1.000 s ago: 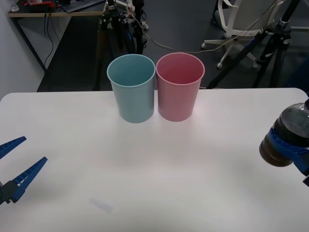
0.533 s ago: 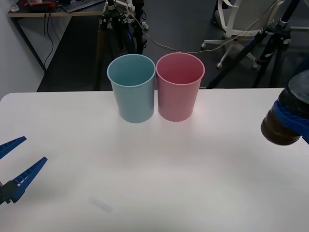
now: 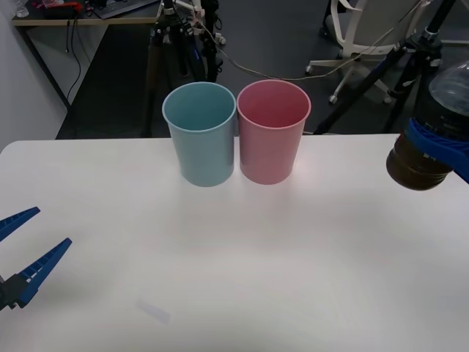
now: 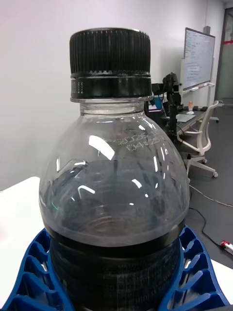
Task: Grasp the object on the table and drop it into the matching bin: aluminum can to the light blue bin, PET bottle to the pink bin.
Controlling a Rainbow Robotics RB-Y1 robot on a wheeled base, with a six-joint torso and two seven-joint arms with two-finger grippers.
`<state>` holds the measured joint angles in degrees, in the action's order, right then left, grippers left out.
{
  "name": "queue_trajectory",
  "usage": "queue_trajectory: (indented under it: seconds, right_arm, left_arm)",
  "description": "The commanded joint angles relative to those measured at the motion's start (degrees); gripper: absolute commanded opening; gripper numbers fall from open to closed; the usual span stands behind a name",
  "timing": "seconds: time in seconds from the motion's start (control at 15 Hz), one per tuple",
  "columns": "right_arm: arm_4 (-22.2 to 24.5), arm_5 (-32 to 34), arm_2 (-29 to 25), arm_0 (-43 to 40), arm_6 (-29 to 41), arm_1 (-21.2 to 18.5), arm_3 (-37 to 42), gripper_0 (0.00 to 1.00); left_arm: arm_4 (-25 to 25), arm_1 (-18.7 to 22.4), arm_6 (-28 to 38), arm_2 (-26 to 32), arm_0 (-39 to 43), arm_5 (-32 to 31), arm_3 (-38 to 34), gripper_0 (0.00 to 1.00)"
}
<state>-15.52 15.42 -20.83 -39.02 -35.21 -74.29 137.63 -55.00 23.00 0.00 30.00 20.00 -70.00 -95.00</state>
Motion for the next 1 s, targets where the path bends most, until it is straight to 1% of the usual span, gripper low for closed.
queue_trajectory:
  seconds: [0.07,0.13,0.2,0.33,0.53,0.67,0.73,0.87,1.0]
  right_arm:
    - [-3.20,-1.18,1.67,3.51,-0.04,-2.96,-0.79,0.00]
    - [-4.61,-3.03,2.37,5.98,-0.12,-4.11,-0.79,0.00]
    - [-4.78,-4.87,3.16,8.44,0.23,-4.55,-0.79,0.00]
    - [-5.40,-7.25,7.91,15.03,0.32,-5.16,-1.93,0.00]
    - [-5.49,-10.24,17.84,28.04,-0.12,-5.16,-4.92,0.00]
    - [-5.49,-12.08,26.54,38.67,-0.12,-4.72,-8.17,0.00]
    - [-5.13,-13.05,31.55,44.38,-0.12,-3.93,-10.02,0.00]
    - [-3.99,-14.63,38.76,53.52,-0.12,-1.73,-14.06,0.00]
    - [-2.94,-15.42,44.30,60.64,-0.12,0.55,-17.84,0.00]
  left_arm:
    - [0.00,0.00,0.00,0.00,0.00,0.00,0.00,1.00]
    - [0.00,0.00,0.00,0.00,0.00,0.00,0.00,1.00]
    - [0.00,0.00,0.00,0.00,0.00,0.00,0.00,1.00]
    - [0.00,0.00,0.00,0.00,0.00,0.00,0.00,1.00]
    - [0.00,0.00,0.00,0.00,0.00,0.00,0.00,1.00]
    - [0.00,0.00,0.00,0.00,0.00,0.00,0.00,1.00]
    - [0.00,0.00,0.00,0.00,0.00,0.00,0.00,1.00]
    - [0.00,0.00,0.00,0.00,0.00,0.00,0.00,1.00]
    - [0.00,0.00,0.00,0.00,0.00,0.00,0.00,1.00]
